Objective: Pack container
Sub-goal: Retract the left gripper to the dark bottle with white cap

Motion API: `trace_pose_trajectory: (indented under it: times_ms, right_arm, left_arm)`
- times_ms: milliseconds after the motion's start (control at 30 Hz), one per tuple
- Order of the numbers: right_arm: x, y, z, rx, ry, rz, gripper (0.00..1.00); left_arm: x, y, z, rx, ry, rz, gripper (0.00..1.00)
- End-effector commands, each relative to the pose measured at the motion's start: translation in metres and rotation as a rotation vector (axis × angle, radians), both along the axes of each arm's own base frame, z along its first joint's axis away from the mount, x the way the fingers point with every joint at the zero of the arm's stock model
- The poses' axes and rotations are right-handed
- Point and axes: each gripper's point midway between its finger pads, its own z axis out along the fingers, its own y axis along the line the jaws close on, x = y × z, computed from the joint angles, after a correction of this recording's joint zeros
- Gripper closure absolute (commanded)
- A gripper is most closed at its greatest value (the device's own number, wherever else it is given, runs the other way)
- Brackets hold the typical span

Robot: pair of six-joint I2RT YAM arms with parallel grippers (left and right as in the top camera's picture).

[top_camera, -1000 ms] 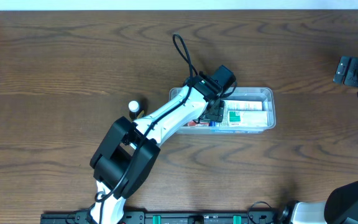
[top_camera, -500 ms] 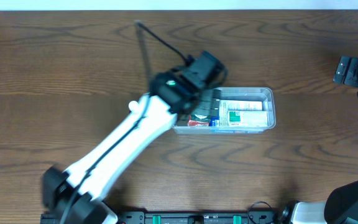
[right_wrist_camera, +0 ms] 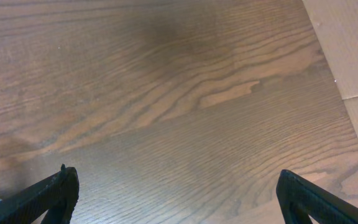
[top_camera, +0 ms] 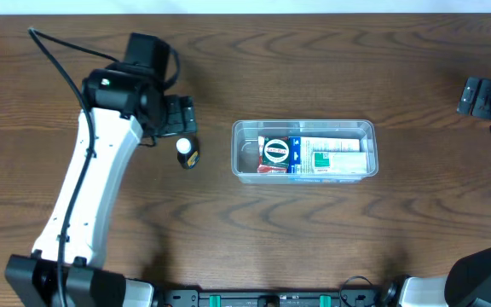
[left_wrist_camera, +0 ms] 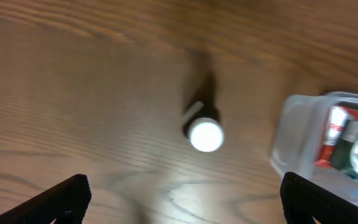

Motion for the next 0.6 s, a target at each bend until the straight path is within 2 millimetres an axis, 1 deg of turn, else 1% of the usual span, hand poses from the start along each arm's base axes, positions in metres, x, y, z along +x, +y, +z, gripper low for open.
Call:
trace_pose_trajectory:
  times_ms: [0, 300, 433, 567]
  right_arm:
    - [0.000, -0.001, -0.002, 0.009, 0.001, -0.013, 0.01]
    - [0.000, -0.001, -0.002, 0.009, 0.002, -0.013, 0.01]
    - [0.000, -0.001, -0.002, 0.009, 0.001, -0.013, 0.01]
    - [0.000, -0.001, -0.002, 0.009, 0.002, -0.013, 0.01]
  left_arm:
    - [-0.002, 0.000, -0.023, -0.015, 0.081, -0.081, 0.02]
    - [0.003, -0.009, -0.070, -0.029, 0.228, -0.209, 0.02]
    - [0.003, -0.012, -0.089, -0.042, 0.288, -0.213, 0.02]
    - [0.002, -0.015, -0.102, -0.059, 0.331, -0.217, 0.02]
